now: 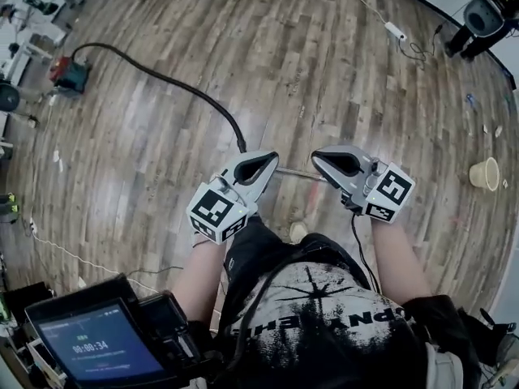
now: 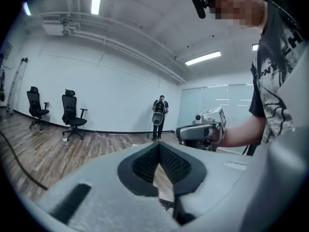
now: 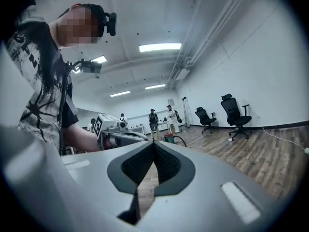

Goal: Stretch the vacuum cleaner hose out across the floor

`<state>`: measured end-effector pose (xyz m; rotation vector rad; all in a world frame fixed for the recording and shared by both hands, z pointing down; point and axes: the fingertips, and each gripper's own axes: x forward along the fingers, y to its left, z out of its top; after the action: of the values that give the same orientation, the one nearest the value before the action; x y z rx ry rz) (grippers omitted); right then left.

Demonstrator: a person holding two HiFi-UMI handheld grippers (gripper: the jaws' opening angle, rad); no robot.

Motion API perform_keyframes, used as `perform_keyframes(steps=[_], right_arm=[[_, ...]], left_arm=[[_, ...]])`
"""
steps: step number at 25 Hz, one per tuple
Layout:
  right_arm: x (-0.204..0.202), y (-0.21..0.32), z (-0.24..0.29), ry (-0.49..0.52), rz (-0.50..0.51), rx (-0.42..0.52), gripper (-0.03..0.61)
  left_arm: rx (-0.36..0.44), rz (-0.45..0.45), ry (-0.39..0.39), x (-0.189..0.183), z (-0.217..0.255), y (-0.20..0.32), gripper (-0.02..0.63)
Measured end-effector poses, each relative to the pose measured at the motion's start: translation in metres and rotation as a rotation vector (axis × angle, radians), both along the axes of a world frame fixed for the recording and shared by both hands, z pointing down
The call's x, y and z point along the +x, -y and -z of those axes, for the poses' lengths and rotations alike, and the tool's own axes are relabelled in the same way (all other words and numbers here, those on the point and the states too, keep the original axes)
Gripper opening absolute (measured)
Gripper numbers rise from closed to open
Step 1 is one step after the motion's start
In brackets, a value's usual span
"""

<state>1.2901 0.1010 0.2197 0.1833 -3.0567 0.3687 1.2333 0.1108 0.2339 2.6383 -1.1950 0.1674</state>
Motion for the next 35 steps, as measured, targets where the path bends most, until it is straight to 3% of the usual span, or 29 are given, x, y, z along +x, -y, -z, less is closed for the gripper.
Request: perform_keyframes(steps=[4,8,16,25,35], right_arm=[[0.009,-0.033,0.041,0.087,-0.015,0.071,0.006],[-0.008,-0.048,0.073,0.140,-0.037,0.138,0.007],[-0.122,-0.075,0.085,0.092,-0.036,0.229,0.006],[-0.218,-0.105,0.072,0.035,-0.006,0.231,0.006],[-0.236,-0.108,0.054,0.037,0.000,0.149,0.006]], left_arm=[[0.072,-0.012,0.023,0.008,0.035,-0.034,0.000],[0.114,-0.008,0.015,-0.012,0.061,-0.051,0.000],[0.141,0.003,0.027,-0.102,0.072,-0.084,0.000],[0.149,0.048,0.022,-0.189,0.072,-0.113,0.000],[0.129,0.061,-0.001,-0.205,0.057,-0.121,0.000]])
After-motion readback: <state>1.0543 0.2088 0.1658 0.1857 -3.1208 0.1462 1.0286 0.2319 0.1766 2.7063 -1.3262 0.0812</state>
